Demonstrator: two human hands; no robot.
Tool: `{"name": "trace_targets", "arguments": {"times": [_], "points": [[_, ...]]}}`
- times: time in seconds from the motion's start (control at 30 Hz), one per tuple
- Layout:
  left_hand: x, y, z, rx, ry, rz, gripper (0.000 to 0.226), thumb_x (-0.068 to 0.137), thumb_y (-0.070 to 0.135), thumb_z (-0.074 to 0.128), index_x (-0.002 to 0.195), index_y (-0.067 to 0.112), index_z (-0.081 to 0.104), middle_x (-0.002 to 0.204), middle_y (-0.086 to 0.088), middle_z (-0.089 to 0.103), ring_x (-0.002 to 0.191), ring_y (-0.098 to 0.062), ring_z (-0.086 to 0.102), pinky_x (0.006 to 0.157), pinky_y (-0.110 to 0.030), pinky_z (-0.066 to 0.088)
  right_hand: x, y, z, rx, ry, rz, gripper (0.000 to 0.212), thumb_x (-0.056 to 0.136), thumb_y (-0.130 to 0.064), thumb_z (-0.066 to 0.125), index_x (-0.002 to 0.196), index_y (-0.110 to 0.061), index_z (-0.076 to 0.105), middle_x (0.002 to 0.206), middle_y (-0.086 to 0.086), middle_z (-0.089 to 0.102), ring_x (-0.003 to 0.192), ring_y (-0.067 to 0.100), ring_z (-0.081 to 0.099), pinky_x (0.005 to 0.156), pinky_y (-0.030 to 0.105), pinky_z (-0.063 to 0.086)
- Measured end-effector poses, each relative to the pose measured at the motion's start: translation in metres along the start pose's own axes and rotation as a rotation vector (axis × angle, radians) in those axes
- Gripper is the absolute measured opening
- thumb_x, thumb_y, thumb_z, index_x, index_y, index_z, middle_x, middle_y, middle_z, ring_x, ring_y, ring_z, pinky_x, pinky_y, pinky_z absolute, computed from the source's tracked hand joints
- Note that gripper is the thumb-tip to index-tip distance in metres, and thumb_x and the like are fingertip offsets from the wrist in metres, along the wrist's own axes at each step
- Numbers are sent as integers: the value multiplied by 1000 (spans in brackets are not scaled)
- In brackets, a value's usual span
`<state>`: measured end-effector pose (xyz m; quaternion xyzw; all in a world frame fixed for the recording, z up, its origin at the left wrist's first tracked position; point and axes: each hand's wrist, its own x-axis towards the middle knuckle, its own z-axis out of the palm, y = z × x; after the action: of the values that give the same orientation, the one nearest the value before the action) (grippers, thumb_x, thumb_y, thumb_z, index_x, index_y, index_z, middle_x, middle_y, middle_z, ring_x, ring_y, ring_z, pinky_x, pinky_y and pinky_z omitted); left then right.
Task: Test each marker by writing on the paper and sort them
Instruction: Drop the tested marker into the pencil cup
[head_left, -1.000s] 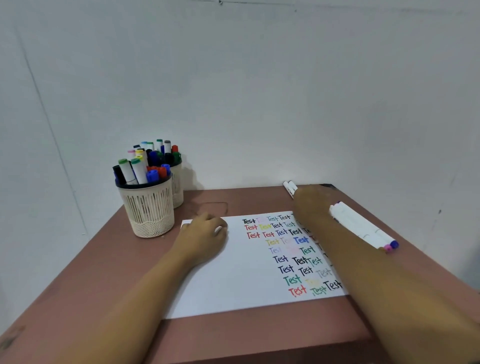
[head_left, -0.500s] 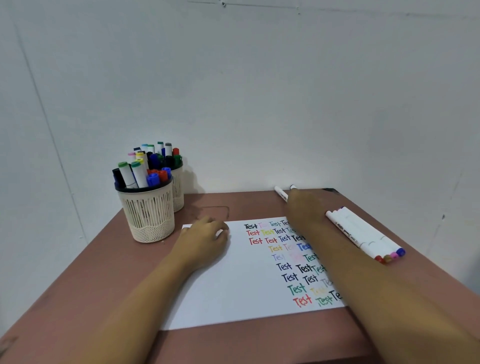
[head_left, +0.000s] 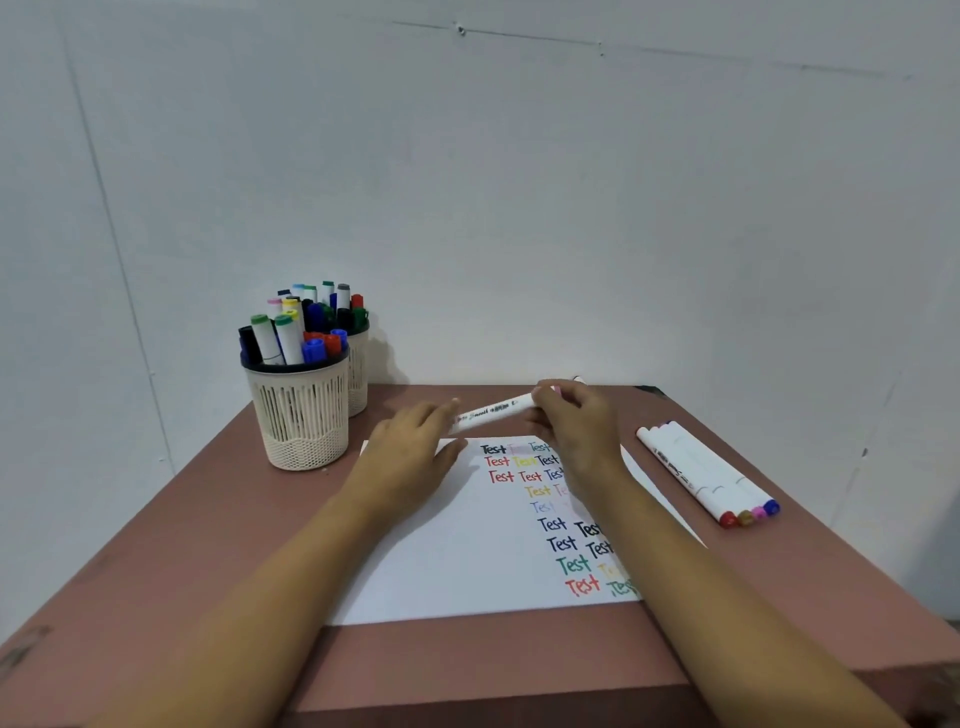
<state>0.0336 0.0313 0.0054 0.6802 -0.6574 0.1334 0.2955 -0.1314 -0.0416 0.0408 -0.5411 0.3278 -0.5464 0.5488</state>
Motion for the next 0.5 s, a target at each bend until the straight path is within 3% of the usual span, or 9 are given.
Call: {"name": "trace_targets", "arguments": {"times": [0.1, 0.23, 0.4, 0.5], "points": [[0, 2, 1, 64, -2, -5, 72, 81, 52, 18, 123, 10, 58, 109, -8, 61, 100, -33, 55, 76, -39, 40, -8, 3, -1, 165, 11, 47, 15, 91, 0, 56, 77, -4, 61, 67, 5, 55, 60, 12, 56, 62, 21, 54], [-3, 8, -4, -23, -57, -36, 34, 99, 32, 38, 121, 11, 51, 114, -6, 55, 104, -26, 50, 77, -36, 39, -15, 6, 5, 370, -20, 173, 13, 92, -9, 61, 79, -8, 61, 65, 3, 55, 58, 12, 54, 59, 23, 51], [-6, 19, -6, -43, -60, 23, 27, 100, 31, 37, 114, 11, 49, 105, -3, 55, 96, -23, 52, 62, -29, 26, -23, 20, 18, 8, -176, 240, 22, 87, -30, 69, 79, -12, 61, 59, -2, 51, 49, 9, 46, 49, 21, 36], [-6, 19, -3, -59, -65, 60, 30, 96, 36, 37, 109, 12, 49, 92, -5, 58, 84, -26, 55, 63, -33, 36, -21, 22, 18, -3, -168, 233, 24, 90, -26, 66, 73, -12, 58, 57, -2, 48, 46, 6, 42, 45, 17, 35]]}}
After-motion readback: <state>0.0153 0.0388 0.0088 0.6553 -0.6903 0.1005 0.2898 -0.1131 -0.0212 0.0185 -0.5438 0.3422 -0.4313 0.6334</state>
